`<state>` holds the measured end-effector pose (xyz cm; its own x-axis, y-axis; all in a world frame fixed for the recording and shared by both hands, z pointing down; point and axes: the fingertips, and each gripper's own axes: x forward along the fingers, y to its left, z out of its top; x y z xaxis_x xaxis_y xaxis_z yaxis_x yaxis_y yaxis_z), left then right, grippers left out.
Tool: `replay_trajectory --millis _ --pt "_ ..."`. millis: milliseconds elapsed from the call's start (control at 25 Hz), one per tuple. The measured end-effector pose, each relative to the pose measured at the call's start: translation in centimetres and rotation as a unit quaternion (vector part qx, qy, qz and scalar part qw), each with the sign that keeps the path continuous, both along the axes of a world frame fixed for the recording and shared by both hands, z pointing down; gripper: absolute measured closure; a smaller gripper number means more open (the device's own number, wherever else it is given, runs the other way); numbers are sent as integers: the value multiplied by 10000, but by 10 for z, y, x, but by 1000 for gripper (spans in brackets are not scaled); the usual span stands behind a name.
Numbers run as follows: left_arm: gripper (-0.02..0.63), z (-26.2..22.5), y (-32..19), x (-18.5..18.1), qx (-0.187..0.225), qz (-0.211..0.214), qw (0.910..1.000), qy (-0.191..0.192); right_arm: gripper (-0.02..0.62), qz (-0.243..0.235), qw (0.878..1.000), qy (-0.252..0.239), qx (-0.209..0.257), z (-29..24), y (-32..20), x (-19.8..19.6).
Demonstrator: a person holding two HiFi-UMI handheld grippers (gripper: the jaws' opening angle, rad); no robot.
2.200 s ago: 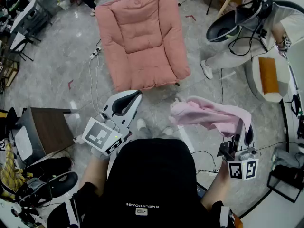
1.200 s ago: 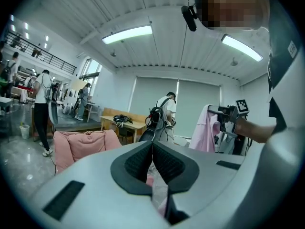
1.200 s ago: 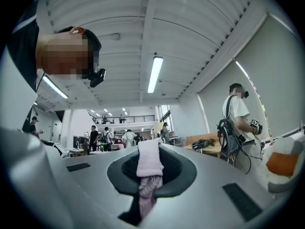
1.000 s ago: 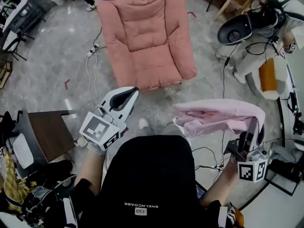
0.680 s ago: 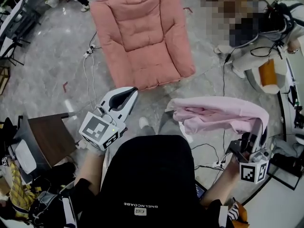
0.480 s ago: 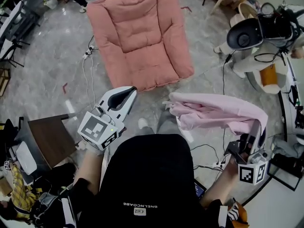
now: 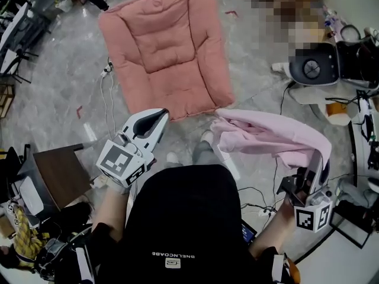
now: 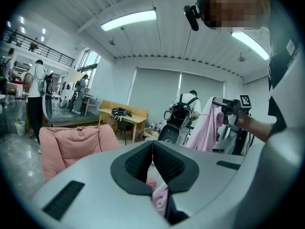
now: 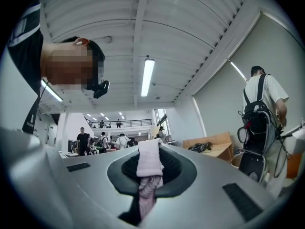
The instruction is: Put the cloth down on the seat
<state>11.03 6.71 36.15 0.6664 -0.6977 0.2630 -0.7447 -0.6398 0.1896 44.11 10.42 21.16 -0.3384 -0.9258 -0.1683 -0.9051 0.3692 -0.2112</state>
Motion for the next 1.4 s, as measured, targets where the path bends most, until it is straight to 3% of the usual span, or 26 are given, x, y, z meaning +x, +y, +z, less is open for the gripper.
replay_trajectory --millis 240,640,760,960,1200,1400 --pt "592 1 -41 33 -18 -152 9999 -61 557 -263 9988 313 282 -20 -54 29" --pt "591 7 -84 84 10 -583 9983 -80 557 -765 9962 68 411 -22 -102 89" --pt "591 9 -89 95 -21 -730 9973 -87 557 -1016 9930 220 566 -33 -113 97" --pt "591 14 -93 97 -123 -839 9961 -246 557 -1245 9877 512 796 -51 -142 97" --pt "591 14 -99 83 -242 -1119 9932 -186 557 -1517 9814 407 1101 -89 -162 88" --pt "591 17 -104 68 -178 -1112 9936 -50 557 -1752 9752 359 1308 -123 -175 64"
